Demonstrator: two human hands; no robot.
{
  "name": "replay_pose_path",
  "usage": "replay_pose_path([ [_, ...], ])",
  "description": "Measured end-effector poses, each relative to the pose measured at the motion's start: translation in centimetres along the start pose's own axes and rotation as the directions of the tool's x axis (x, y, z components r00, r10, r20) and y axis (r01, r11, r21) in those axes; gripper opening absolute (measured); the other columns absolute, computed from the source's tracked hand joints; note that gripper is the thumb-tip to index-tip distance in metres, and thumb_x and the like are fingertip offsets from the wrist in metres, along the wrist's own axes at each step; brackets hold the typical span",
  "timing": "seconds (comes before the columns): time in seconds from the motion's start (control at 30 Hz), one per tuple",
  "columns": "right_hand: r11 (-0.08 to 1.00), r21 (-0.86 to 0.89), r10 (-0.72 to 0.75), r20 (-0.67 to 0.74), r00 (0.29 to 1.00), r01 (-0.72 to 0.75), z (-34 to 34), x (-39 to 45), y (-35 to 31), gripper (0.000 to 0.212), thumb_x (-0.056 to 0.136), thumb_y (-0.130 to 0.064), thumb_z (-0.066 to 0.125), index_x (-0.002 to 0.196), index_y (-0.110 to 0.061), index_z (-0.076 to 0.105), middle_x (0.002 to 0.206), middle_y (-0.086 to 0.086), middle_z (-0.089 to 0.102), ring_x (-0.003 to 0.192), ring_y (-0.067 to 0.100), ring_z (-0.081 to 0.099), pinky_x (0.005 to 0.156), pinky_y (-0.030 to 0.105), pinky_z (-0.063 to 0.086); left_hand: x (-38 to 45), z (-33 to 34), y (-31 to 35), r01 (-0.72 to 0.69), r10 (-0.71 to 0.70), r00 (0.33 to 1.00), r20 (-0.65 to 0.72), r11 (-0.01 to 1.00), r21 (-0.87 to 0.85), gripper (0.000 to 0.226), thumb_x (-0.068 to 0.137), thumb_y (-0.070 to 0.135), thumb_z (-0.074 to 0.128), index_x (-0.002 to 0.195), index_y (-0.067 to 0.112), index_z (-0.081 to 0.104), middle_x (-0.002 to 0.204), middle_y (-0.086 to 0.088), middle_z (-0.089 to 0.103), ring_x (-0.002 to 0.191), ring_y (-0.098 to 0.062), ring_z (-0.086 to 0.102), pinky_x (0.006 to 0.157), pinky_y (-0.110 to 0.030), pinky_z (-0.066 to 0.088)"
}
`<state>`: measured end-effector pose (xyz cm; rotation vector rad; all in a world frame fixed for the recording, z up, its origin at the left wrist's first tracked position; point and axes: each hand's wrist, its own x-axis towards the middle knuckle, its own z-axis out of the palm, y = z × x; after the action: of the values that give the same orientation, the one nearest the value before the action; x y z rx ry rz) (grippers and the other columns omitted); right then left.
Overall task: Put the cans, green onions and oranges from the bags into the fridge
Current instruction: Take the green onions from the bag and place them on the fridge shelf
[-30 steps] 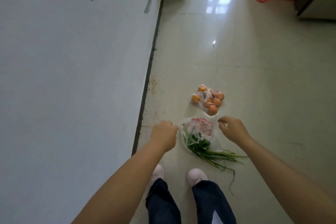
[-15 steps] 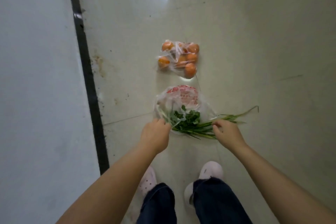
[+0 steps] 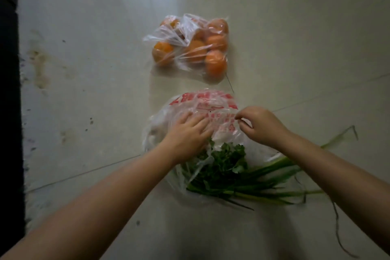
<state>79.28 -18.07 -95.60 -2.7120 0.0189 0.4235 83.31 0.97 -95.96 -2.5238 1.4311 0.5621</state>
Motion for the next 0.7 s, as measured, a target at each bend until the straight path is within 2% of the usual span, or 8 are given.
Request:
replay_pose_path([
  [0.03,1.0,0.006,-0.009,-0.002,1.0,0.009,0.7,0.1,-0.2,0.027,0.091,-0.014,0.048,0.111,-0.003,0.064,0.112,0.013,0.067,0.104,0.026,0.058,0.088,0.032,0.043,0.1,0.2,-0.1,0.024,-0.024,0.999,0.031,1.0,0.017,0.043,0.096,0.038,0.042,0.132,0.016,0.051,0.14,-0.005,0.05,0.135,-0.024,0.039,0.115,-0.043,0.021],
  [0.1,0.999,0.021,-0.037,-0.001,0.999,0.037,1.8,-0.6,-0.9,0.025,0.09,-0.011,0.049,0.108,-0.002,0.065,0.109,0.014,0.067,0.103,0.027,0.058,0.088,0.031,0.043,-0.5,0.3,-0.3,0.089,-0.09,0.994,0.067,0.996,0.02,0.044,0.099,0.038,0.03,0.125,0.014,0.056,0.133,-0.004,0.052,0.128,-0.024,0.04,0.112,-0.039,0.02],
  [0.23,0.961,-0.047,-0.27,0.02,0.963,0.271,3.7,-2.7,-2.2,0.014,0.076,-0.01,0.068,0.088,-0.003,0.07,0.088,0.014,0.072,0.085,0.031,0.066,0.081,0.041,0.053,-2.0,0.4,-1.5,0.145,-0.152,0.983,0.107,0.987,0.074,0.041,0.098,0.034,0.034,0.119,0.011,0.061,0.126,-0.004,0.055,0.121,-0.023,0.045,0.1,-0.033,0.03],
  [0.37,0.901,-0.169,-0.388,0.103,0.916,0.4,6.1,-4.7,-2.3,0.029,0.057,-0.028,0.084,0.074,-0.011,0.07,0.072,0.005,0.069,0.066,0.023,0.066,0.059,0.03,0.055,-3.4,1.8,-2.9,0.051,-0.067,0.989,0.13,0.992,0.12,0.035,0.097,0.029,0.037,0.116,0.016,0.064,0.121,0.002,0.059,0.119,-0.017,0.046,0.097,-0.028,0.033],
  [0.47,0.884,-0.237,-0.367,0.183,0.912,0.403,7.9,-6.2,-2.5,0.047,0.043,-0.039,0.088,0.081,-0.015,0.071,0.079,0.004,0.07,0.071,0.022,0.068,0.059,0.027,0.053,-4.8,2.3,-3.1,-0.003,-0.013,0.986,0.169,0.996,0.093,0.032,0.096,0.021,0.039,0.121,0.018,0.058,0.128,0.003,0.055,0.123,-0.017,0.046,0.098,-0.026,0.034],
  [0.57,0.88,-0.313,-0.295,0.229,0.928,0.357,9.3,-7.3,-2.8,0.059,0.035,-0.045,0.086,0.086,-0.02,0.073,0.087,0.005,0.073,0.078,0.022,0.07,0.062,0.027,0.054,-6.0,2.4,-2.7,0.08,-0.073,0.99,0.119,0.996,-0.048,0.041,0.093,0.013,0.044,0.134,0.017,0.042,0.142,-0.001,0.043,0.123,-0.019,0.049,0.095,-0.026,0.038],
  [0.63,0.884,-0.332,-0.26,0.238,0.936,0.33,10.2,-7.8,-3.1,0.055,0.034,-0.043,0.086,0.082,-0.02,0.073,0.086,0.005,0.073,0.077,0.022,0.07,0.063,0.027,0.054,-5.9,2.6,-2.4,0.139,-0.126,0.983,0.13,0.986,-0.096,0.049,0.093,0.008,0.044,0.139,0.016,0.033,0.146,-0.003,0.039,0.123,-0.021,0.05,0.096,-0.027,0.039],
  [0.7,0.891,-0.343,-0.243,0.196,0.95,0.298,10.7,-8.0,-3.4,0.041,0.038,-0.035,0.084,0.074,-0.02,0.071,0.077,0.002,0.071,0.071,0.021,0.069,0.061,0.026,0.052,-5.5,2.4,-2.3,0.107,-0.093,0.989,0.114,0.986,-0.125,0.044,0.092,0.01,0.044,0.136,0.018,0.042,0.139,-0.001,0.048,0.12,-0.021,0.051,0.098,-0.027,0.038],
])
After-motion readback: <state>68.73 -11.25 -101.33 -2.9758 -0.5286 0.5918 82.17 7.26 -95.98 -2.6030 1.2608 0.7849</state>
